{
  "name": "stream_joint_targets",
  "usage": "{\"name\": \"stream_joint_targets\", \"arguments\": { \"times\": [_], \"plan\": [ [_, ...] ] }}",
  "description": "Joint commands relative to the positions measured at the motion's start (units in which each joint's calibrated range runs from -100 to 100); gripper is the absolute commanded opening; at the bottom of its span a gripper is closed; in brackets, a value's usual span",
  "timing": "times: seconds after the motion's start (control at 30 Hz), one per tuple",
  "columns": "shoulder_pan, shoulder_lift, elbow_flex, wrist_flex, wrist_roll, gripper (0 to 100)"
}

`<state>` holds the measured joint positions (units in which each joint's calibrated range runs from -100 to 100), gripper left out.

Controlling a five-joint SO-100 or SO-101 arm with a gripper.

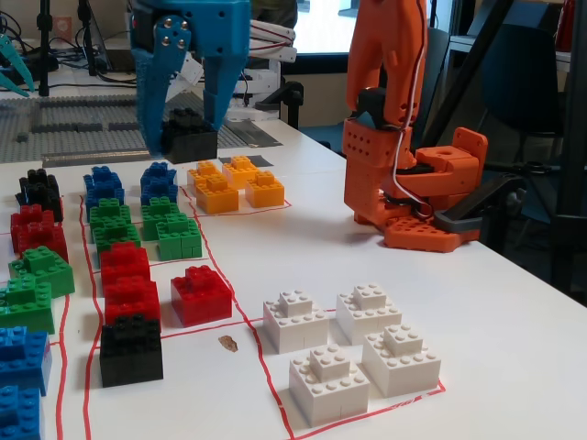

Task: Grab the block and put it in the grey marker

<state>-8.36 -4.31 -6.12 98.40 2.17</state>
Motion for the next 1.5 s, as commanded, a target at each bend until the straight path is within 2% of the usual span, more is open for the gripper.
{"name": "stream_joint_targets", "arguments": {
  "times": [0.0, 0.33, 0.63, 1.03, 1.47],
  "plan": [
    [11.85, -11.84, 1.98, 1.03, 5.71, 0],
    [46.13, -9.94, 7.43, -1.01, 21.54, 0],
    [67.76, -5.28, 10.97, -12.92, 29.65, 0],
    [82.07, 8.02, 2.89, -22.88, 36.39, 0],
    [85.73, 21.58, -9.0, -25.33, 37.17, 0]
  ]
}}
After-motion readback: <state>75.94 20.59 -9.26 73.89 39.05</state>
